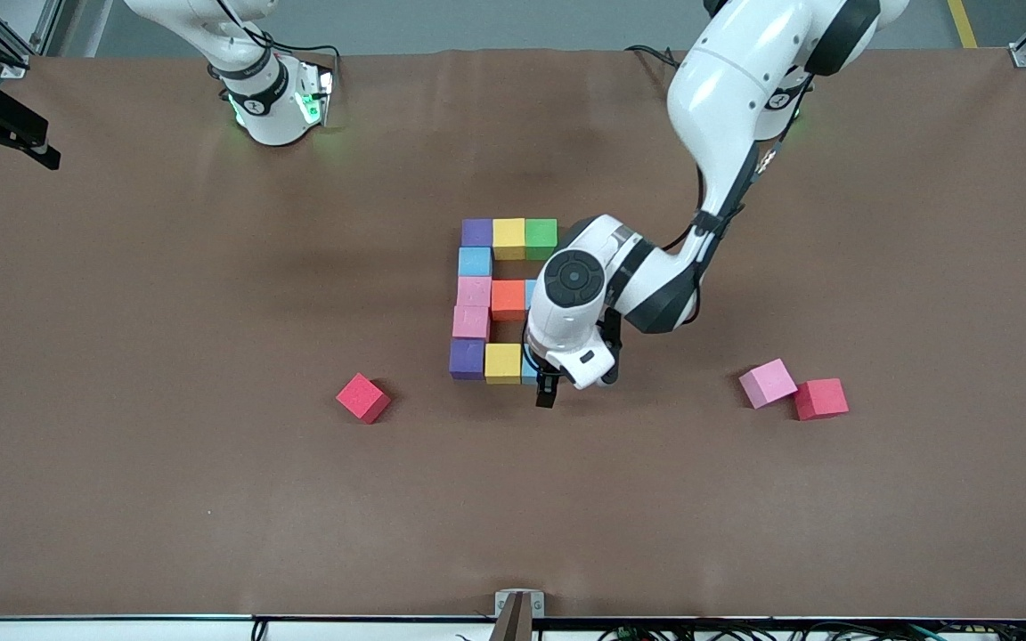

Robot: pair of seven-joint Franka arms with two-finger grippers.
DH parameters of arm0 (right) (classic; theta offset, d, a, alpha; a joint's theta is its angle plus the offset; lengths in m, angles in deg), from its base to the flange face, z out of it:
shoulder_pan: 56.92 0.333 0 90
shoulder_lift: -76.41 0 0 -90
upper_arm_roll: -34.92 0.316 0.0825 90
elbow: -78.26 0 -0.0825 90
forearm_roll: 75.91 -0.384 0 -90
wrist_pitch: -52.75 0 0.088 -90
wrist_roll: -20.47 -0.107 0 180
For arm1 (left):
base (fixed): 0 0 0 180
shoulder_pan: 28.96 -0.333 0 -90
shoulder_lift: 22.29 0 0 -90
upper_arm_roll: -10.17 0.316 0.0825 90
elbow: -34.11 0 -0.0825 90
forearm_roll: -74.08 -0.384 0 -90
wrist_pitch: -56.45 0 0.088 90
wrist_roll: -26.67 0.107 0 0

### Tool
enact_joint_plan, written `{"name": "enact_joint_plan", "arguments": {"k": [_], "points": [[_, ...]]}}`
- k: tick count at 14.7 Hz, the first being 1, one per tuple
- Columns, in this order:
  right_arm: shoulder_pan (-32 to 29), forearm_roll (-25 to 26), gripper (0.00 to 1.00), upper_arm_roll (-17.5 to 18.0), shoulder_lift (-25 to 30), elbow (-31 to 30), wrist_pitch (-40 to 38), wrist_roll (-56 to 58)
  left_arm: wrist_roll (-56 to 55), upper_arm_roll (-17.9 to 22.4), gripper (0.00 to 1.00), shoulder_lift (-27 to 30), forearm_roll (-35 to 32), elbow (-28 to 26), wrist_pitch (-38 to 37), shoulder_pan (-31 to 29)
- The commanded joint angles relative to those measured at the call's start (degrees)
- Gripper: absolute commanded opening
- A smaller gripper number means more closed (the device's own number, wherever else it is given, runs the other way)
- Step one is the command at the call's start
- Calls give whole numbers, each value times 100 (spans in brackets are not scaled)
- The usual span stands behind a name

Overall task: Arrange 11 blocks into digit 3
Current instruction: 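Open the left gripper and lift away from the light blue cube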

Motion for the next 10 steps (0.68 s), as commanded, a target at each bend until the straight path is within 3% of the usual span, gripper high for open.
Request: {"name": "enact_joint_plan", "arguments": {"k": [1,3,8,10], "points": [[-12,-42,100,-15,130,-115,26,43,1015,7,100,809,-108,-156,-670,-317],[-12,-42,100,-15,130,-115,26,43,2043,-10,100,1258,-100,-157,-1179,-634],[-4,-42,100,-15,130,-115,26,43,3432,7,100,2006,-442,-165,-2349,-1020],[-4,-42,100,-15,130,-115,26,43,4835,-2,100,2462,-390,-148,-2788,-1494]]}}
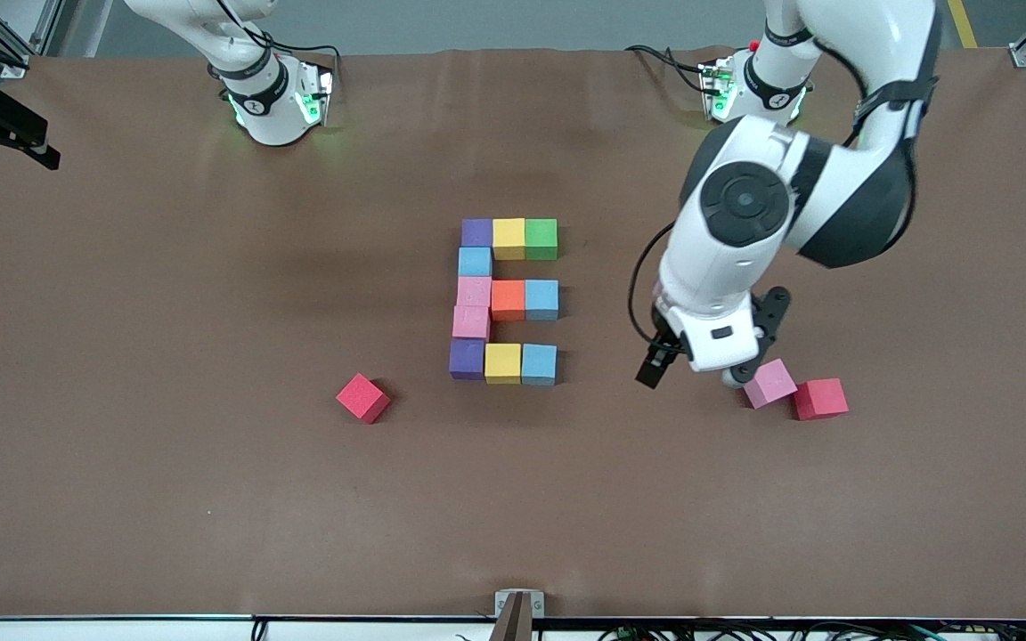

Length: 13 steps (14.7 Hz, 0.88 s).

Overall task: Arrange 11 blocks into digit 3
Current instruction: 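Open the left gripper and lift away from the light blue cube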

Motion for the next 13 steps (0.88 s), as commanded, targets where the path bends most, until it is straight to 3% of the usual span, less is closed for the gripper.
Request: {"name": "enact_joint_plan", "arguments": {"k": [1,6,13], "points": [[-3,-42,100,-12,130,-115,26,43,1732,-48,100,704,-14,-178,-534,-693],[-3,-25,100,-12,130,-115,17,52,4818,-48,100,1372,267,-239,-1274,-1792],[-3,2,100,-12,130,-124,-9,43,6905,-40,100,2927,452,-1836,-1433,-2611]]}}
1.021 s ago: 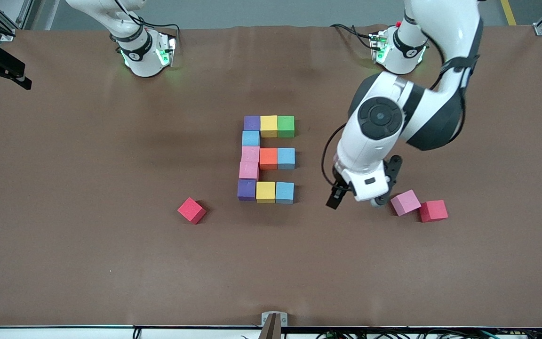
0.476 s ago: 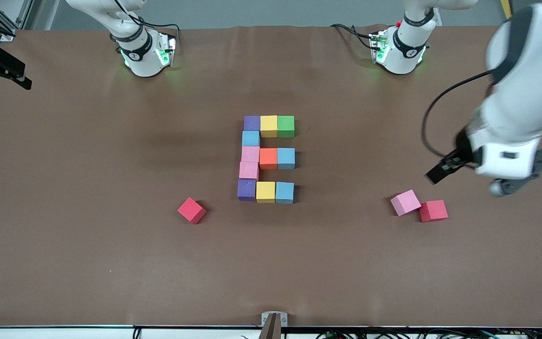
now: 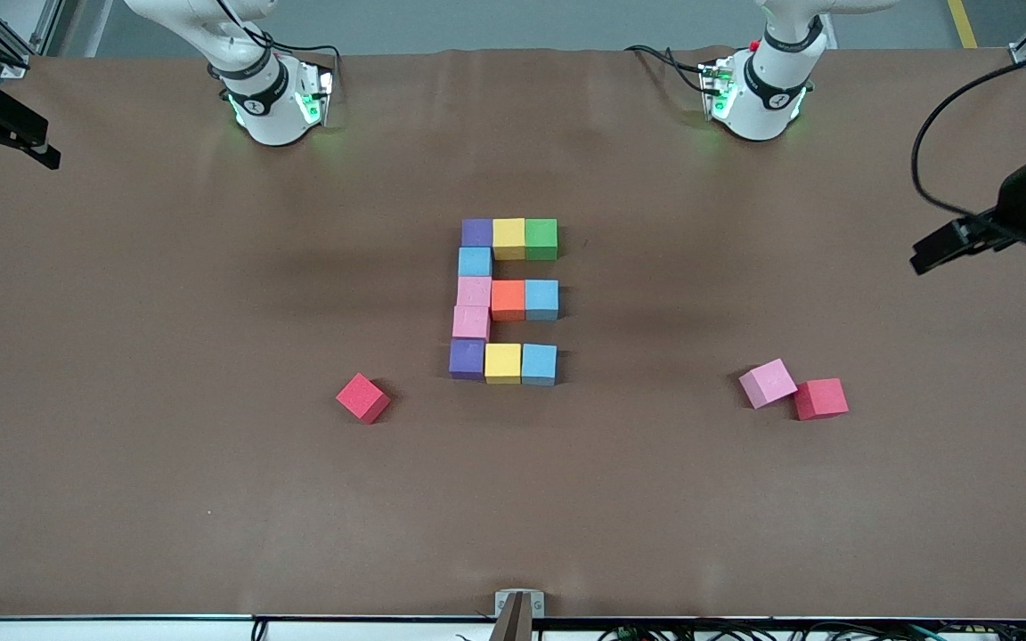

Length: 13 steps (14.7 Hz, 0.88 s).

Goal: Arrange 11 blocks into digit 3

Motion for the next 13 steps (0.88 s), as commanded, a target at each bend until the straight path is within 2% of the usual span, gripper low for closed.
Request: {"name": "enact_joint_plan", "arguments": {"k": [1,4,13], "points": [[5,10,100,-12,130,-132,-1,42,549,-30,100,866,146,-1070,136,-168],[-3,19,100,-12,130,-141,-10,42,576,-30,100,1219,189,-1503,312,-176],[-39,19,100,-39,139,-159,-98,-28,612,-338,100,1132,216,-1189,198,-106]]}}
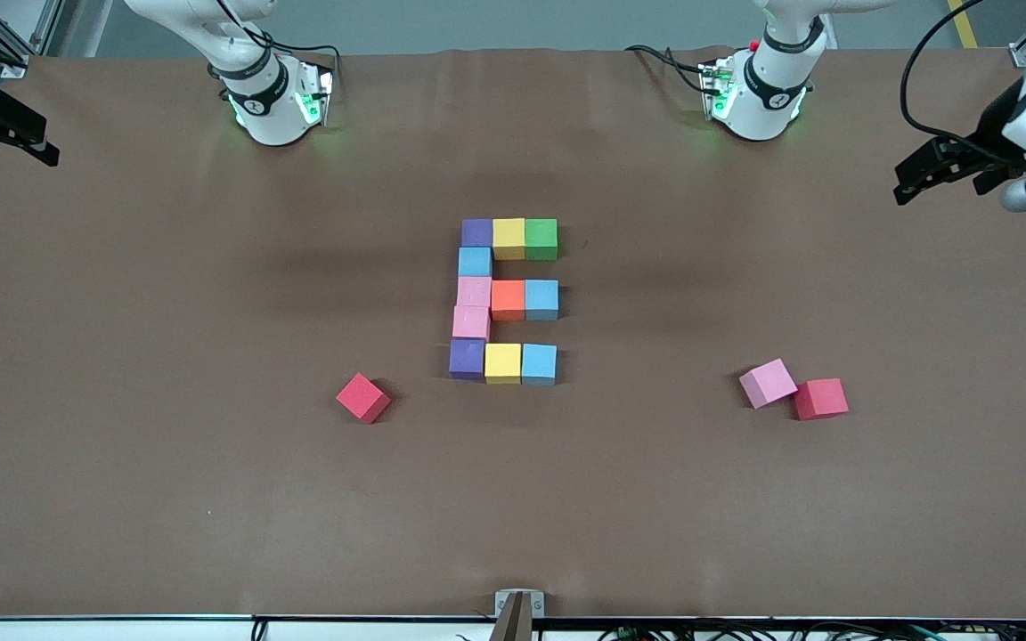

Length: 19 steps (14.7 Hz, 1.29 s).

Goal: Arrange 11 blocks into digit 3

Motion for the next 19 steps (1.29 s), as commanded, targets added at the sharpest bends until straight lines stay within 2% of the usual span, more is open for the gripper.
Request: {"name": "enact_joint_plan", "arguments": {"k": [1,19], "points": [[-41,13,100,6,139,-151,45,-26,81,0,100,-2,75,176,-28,-25],[-33,13,100,14,130,-151,133,-9,72,0,100,-90,67,397,-187,-33]]}}
